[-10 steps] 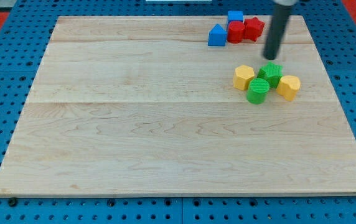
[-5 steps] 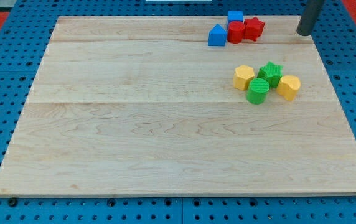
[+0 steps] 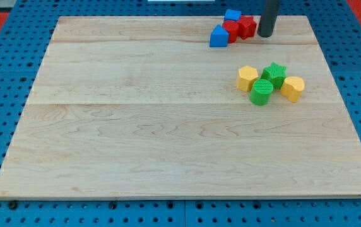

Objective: Arrange the red blocks vertically

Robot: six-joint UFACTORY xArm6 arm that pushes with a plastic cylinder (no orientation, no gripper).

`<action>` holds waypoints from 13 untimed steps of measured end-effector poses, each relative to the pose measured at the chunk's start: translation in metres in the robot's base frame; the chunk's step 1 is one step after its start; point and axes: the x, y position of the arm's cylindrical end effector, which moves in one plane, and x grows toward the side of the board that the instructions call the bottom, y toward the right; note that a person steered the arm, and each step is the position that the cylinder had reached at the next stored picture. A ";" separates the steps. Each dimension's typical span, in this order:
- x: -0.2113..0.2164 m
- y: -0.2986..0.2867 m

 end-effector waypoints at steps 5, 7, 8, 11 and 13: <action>0.038 -0.148; 0.062 -0.159; 0.068 -0.205; 0.093 -0.123; 0.112 -0.244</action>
